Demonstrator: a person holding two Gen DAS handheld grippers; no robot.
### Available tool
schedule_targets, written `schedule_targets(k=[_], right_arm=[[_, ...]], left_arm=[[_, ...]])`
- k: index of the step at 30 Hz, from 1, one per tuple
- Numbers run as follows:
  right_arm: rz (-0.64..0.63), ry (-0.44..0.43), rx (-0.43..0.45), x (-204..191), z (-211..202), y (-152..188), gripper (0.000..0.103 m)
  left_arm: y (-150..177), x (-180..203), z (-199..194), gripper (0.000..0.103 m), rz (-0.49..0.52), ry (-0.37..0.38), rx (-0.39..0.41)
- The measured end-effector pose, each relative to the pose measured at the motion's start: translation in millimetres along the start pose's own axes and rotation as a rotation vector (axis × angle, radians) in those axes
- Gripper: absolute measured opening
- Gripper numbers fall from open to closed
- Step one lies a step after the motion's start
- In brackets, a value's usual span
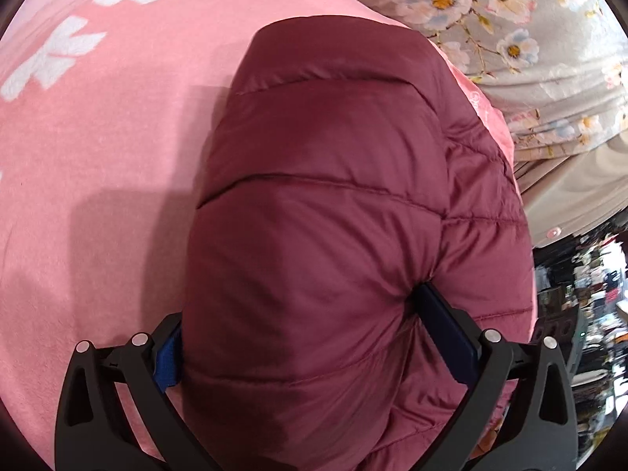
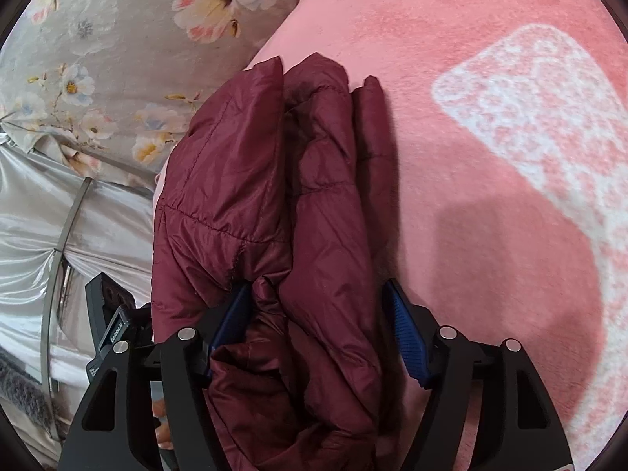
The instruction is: Fold large clothes
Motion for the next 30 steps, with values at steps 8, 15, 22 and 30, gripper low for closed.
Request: schedule_targets(k=[8, 15, 22, 30], right_arm=[[-0.097, -0.012, 0.062, -26, -3, 0, 0.022], [-0.263, 0.085, 0.231, -74, -48, -5, 0.018], [-0.409, 0.141, 0.409, -125, -101, -13, 0.018], [-0.524, 0.127, 0.544, -175, -137, -42, 0.018]], left_arm=[[-3, 28, -17, 0.071, 0.126, -0.110, 0.085], [-6, 62, -59, 0.048, 0.243, -0.078, 0.151], [-15, 116, -111, 0.048, 0.368, -0.056, 0.301], [-32, 154, -160, 0.048, 0.472, -0.090, 0.460]])
Point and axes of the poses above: each gripper's, at about its wrist camera, not at the fingertips, and z roughly the way its jaws point, x to its right, y to its underside, the point moved 4 cm from there along z, roughly the way its jaws point, and after that the axes turned 1 degree about y, right-handed, at the moved point
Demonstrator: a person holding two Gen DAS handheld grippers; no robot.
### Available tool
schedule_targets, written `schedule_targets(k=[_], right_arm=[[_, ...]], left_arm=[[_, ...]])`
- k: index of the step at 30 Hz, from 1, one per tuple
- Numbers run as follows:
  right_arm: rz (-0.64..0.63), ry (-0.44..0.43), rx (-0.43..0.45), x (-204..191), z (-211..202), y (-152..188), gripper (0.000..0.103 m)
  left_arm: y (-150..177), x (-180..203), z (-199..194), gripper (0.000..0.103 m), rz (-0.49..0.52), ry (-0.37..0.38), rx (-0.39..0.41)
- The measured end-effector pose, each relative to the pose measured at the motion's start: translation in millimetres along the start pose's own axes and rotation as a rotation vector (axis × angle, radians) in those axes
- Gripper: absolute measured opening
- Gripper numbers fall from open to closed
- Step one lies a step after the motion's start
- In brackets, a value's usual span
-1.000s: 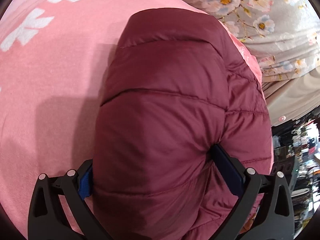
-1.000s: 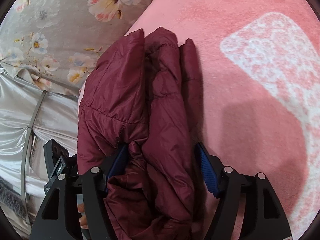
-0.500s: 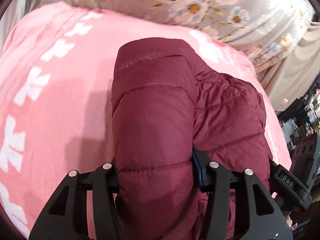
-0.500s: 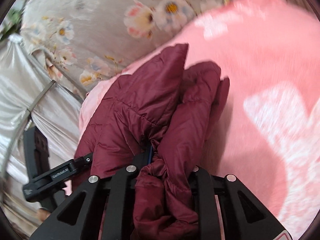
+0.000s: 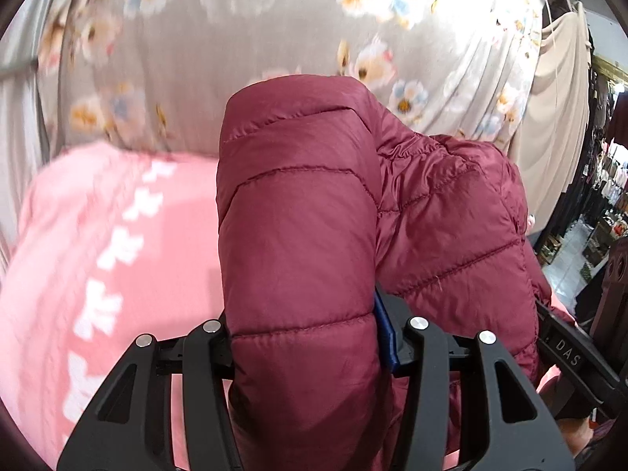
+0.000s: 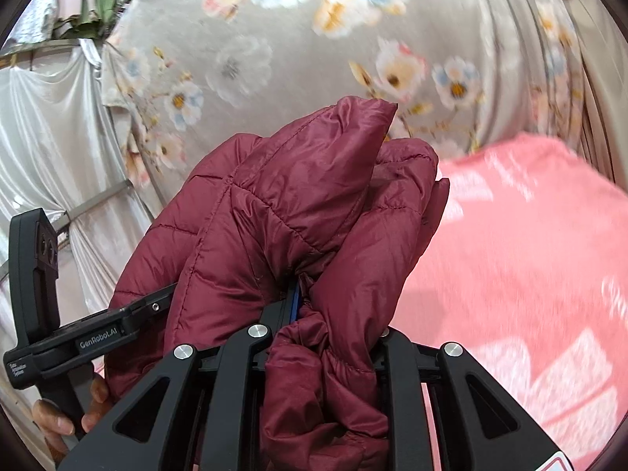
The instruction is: Fold large clothes
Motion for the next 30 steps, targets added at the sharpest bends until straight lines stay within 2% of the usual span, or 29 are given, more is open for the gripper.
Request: schedule_targets(k=[3, 9, 17, 21, 23, 27, 30], right_arm=[[-0.052, 0.008, 0.042, -10, 5, -17, 0.018], [-0.126, -0.007, 0.077, -34, 45, -39, 0.017], [-0.155, -0.062, 0.036, -46, 135, -35, 0.017], [-0.128, -0.083, -0.043, -38, 194, -17, 0.017], [-0.115, -0.089, -0.088, -35, 220, -6, 0.017], [-0.079, -0.112, -0.216, -31, 278, 24, 0.017], [-0.070, -0.093, -0.300, -29, 314, 48, 0.017]], left_arm=[[-16, -3, -4, 0.048, 0.025, -0.033, 0.048], [-43, -24, 3, 0.048, 0.046, -0.098, 0.108], [-60, -79, 57, 0.047, 0.035, -0.178, 0.118], [-48, -116, 101, 0.047, -0.009, -0.173, 0.076], [-34, -141, 132, 0.047, -0.056, -0.153, 0.033], [-7, -184, 173, 0.047, -0.146, -0.173, -0.049], [20, -219, 199, 0.049, -0.234, -0.185, -0.125]])
Point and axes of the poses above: each gripper's, at about its wrist camera, not at the fingertips, and z roughly the way its jaws point, x to its right, y to its underside, the point moved 4 cm from there along z, roughly the way its jaws point, and after that the axes turned 1 degree about y, right-handed, at the moved point
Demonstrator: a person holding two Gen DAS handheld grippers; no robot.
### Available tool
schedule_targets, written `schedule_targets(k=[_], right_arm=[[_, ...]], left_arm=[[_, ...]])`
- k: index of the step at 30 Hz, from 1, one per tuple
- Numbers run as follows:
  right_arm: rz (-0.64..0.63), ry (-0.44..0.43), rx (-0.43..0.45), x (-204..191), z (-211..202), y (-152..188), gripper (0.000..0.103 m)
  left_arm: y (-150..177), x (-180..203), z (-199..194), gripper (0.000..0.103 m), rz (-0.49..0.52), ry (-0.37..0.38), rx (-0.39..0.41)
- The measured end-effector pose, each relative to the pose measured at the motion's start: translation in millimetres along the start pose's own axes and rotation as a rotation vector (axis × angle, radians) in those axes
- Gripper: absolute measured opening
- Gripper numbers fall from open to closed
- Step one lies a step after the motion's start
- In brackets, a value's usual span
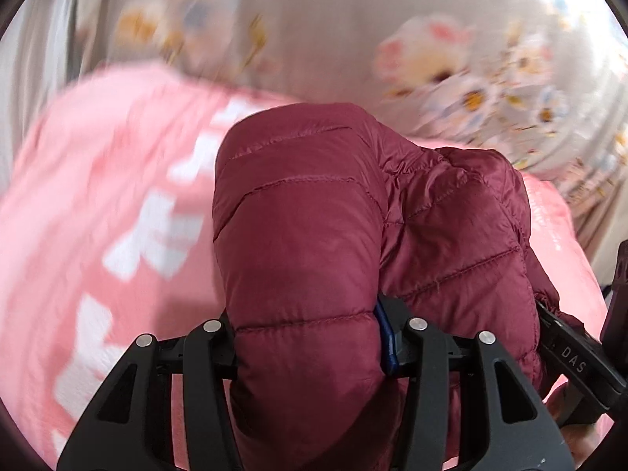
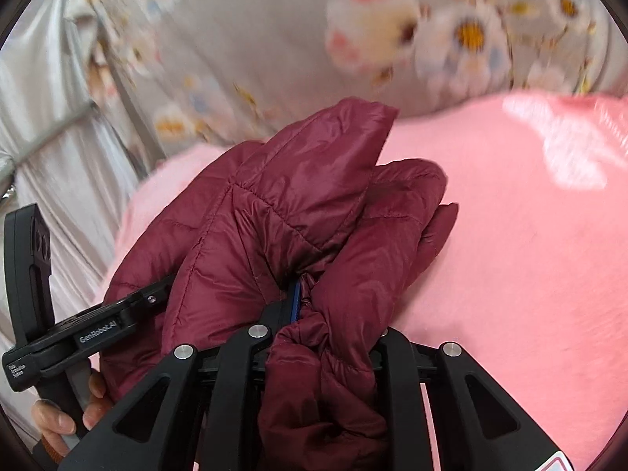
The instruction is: Fold large clothes
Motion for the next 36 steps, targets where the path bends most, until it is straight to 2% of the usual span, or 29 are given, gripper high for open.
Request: schedule_targets(k=[3, 7, 12, 14, 16, 18, 20, 22, 25, 26, 27, 30, 33, 36], right_arm=[[0.060, -0.019, -0.038, 12, 23, 12, 0.018], [0.102, -0.020, -0.053, 20, 35, 22, 0.021], [0.104, 0.046, -0.036, 21, 30, 20, 0.039], [0.119, 0.077, -0.007, 24, 20, 19, 0.039], [0.129, 0.128, 0.046, 22, 2, 19, 0.040], [0.114, 0.187, 0.106, 14, -18, 17, 0.040], [0.069, 0.229, 0.169, -2, -41, 16, 0.040], [0.005, 0.234, 0.188, -22, -55, 17, 0.040], [-0.060, 0.207, 0.130, -46, -52, 19, 0.032], [-0.069, 0.196, 0.111, -51, -49, 21, 0.024], [-0.075, 0.195, 0.095, -55, -47, 23, 0.020], [-0.072, 0.207, 0.053, -61, -37, 30, 0.020], [-0.054, 0.244, 0.014, -58, -28, 38, 0.020], [-0.045, 0.264, 0.002, -54, -22, 47, 0.020]], left_arm=[[10, -22, 14, 0.056, -0.026, 0.005, -0.004], [18, -28, 22, 0.065, -0.016, 0.005, 0.001], [20, -23, 34, 0.071, 0.073, -0.054, 0.039], [14, -22, 40, 0.073, 0.093, -0.062, 0.041], [9, -22, 44, 0.081, 0.104, -0.079, 0.046], [8, -24, 43, 0.084, 0.105, -0.101, 0.048], [7, -22, 39, 0.084, 0.116, -0.130, 0.043], [10, -17, 27, 0.084, 0.136, -0.179, 0.042], [15, -7, 9, 0.083, 0.153, -0.218, 0.024], [17, -4, 3, 0.083, 0.149, -0.222, 0.014], [18, -3, 0, 0.083, 0.146, -0.222, 0.008], [19, 2, -11, 0.083, 0.130, -0.228, -0.004], [22, 4, -13, 0.083, 0.136, -0.267, -0.011], [28, 0, -10, 0.083, 0.103, -0.261, -0.033]])
Point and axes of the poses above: each gripper's, at about its wrist camera, not at the fingertips, and z roughly the way its jaws point, x to its right, y to its underside, the point moved 4 cm from there along z, roughly the way its jaws point, and after that the axes turned 1 degree about y, right-handed, at the moved point
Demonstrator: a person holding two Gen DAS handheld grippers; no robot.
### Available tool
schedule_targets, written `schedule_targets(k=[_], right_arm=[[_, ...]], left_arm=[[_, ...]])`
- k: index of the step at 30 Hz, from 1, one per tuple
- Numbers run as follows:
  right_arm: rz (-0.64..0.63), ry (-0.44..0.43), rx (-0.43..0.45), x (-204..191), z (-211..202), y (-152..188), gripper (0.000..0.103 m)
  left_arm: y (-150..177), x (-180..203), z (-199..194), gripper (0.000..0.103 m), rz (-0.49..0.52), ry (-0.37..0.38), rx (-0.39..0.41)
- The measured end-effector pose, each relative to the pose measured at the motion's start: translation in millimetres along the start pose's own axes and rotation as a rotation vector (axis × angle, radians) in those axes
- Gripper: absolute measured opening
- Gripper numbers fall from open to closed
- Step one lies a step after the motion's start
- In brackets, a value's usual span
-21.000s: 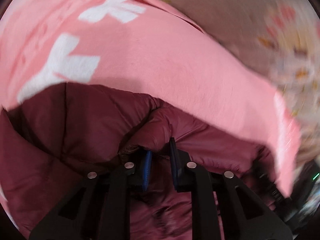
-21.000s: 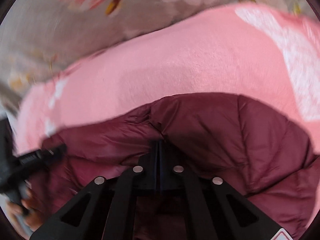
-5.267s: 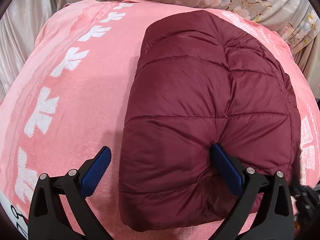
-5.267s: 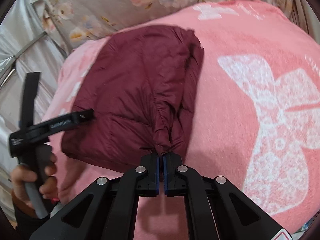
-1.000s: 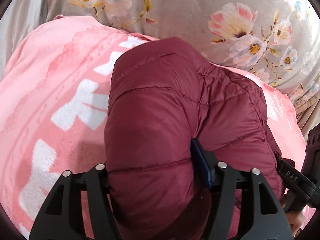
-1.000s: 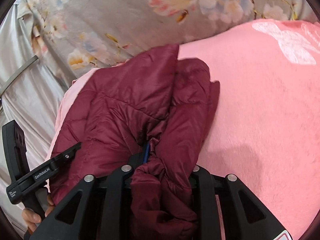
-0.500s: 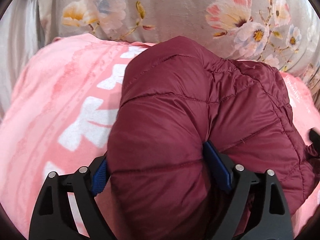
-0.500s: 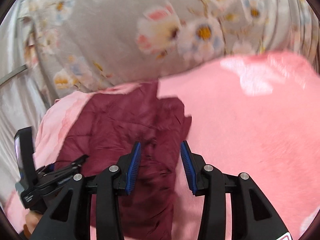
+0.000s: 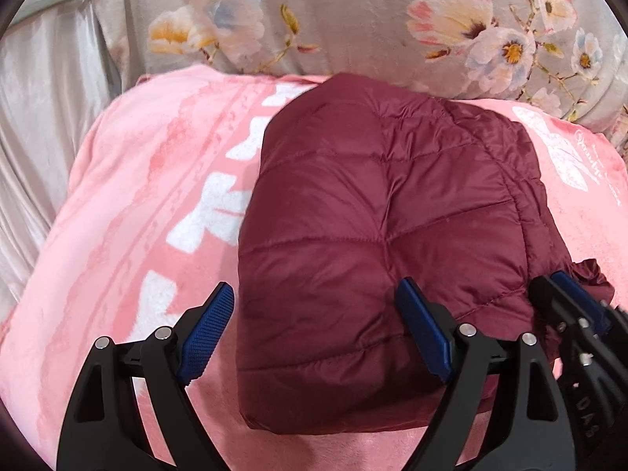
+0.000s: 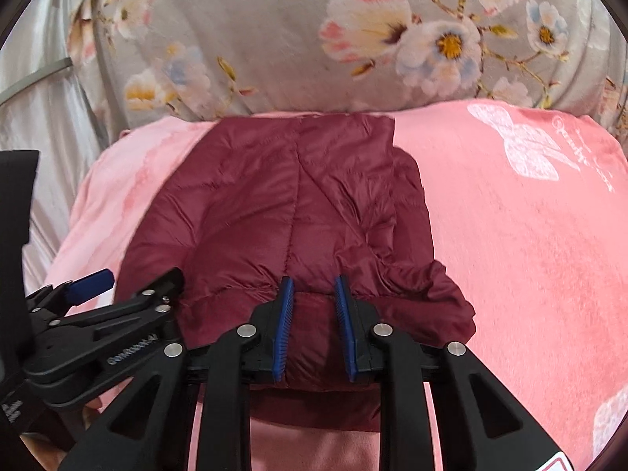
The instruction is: Fold large clothes
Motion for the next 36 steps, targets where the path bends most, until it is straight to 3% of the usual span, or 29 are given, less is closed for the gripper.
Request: schedule_targets(k=[14, 20, 23, 28, 34, 35, 36], right_arm=[[-0.022, 0.035, -0.038, 4, 24, 27, 0.018], [0.062, -0.096, 0.005, 27, -10, 25, 0.027], [0.051, -0.098, 0.022, 34, -24, 27, 0.043], [0.025, -0.099, -0.013, 29, -18, 30, 0.051], [0.111, -0.065, 0.092, 47, -37, 21, 0.052], [0.112, -0.053, 0.076, 49, -34, 20, 0.052], [0.092, -0.036, 0.016, 48, -23, 21, 0.045]], left_arm=[[19, -5, 22, 0.088, -0.059, 0.032, -0.023], [28, -20, 1, 0.088, -0.058, 0.140, -0.030], [40, -28, -13, 0.091, 0.006, 0.115, -0.010], [58, -37, -24, 0.091, 0.045, 0.103, -0.026], [69, -51, -13, 0.093, 0.044, 0.012, -0.044], [68, -54, -10, 0.093, 0.020, 0.025, -0.054], [66, -57, -7, 0.093, -0.009, 0.041, -0.062]])
Point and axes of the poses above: each gripper's, at about its wrist camera, not at the fingertips, and z roughly the way its jaws point, x to its right, y to its underside, the point moved 4 cm from there along z, roughly the way its jaws point, and after that the axes turned 1 degree about y, right-handed, at the moved point
